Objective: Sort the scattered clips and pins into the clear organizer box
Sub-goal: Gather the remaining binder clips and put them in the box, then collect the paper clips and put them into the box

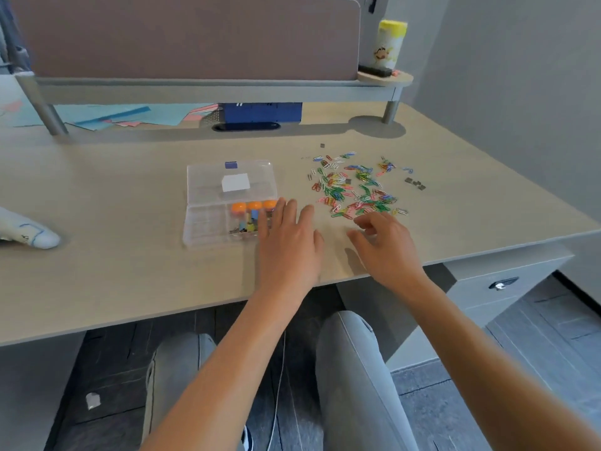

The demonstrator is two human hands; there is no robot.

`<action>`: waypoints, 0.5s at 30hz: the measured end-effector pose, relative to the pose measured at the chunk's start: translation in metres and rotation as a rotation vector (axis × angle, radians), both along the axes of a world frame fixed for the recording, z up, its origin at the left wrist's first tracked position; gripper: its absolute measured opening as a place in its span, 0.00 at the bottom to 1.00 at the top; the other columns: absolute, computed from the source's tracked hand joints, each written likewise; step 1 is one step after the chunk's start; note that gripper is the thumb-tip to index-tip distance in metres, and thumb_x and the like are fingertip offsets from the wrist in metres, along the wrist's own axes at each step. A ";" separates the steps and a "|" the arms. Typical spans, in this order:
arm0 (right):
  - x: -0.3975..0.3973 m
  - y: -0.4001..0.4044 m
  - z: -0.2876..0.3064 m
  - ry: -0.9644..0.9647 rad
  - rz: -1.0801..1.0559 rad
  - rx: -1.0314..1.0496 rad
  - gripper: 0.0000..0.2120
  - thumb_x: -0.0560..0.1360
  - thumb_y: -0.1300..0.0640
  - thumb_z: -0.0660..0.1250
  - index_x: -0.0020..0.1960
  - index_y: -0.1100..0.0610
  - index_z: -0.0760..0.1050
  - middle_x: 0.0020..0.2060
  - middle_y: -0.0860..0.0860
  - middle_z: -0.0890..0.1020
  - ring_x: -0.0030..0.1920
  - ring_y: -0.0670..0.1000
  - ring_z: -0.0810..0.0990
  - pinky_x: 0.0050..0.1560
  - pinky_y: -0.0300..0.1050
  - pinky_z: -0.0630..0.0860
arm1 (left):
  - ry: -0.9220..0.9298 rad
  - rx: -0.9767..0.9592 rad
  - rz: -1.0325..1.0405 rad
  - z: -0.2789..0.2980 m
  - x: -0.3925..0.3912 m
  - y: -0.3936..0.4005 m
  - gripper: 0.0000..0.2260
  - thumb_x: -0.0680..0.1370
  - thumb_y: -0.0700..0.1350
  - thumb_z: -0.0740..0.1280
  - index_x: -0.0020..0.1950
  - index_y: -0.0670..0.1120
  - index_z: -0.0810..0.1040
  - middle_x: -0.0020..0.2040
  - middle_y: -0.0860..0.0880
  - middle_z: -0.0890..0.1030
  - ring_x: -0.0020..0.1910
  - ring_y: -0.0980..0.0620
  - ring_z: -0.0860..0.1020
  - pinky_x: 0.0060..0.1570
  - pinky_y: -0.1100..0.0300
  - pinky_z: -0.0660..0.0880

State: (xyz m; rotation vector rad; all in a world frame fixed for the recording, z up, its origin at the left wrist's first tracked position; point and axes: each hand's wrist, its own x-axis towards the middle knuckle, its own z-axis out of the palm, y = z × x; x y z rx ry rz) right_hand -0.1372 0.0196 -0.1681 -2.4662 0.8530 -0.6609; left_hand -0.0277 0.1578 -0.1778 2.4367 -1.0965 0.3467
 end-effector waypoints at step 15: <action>0.053 -0.164 -0.006 -0.093 -0.087 0.060 0.08 0.78 0.55 0.67 0.55 0.51 0.80 0.46 0.46 0.82 0.42 0.45 0.79 0.41 0.41 0.70 | -0.028 0.175 -0.124 0.034 0.080 -0.190 0.10 0.81 0.46 0.63 0.58 0.45 0.81 0.56 0.47 0.80 0.57 0.44 0.76 0.52 0.49 0.73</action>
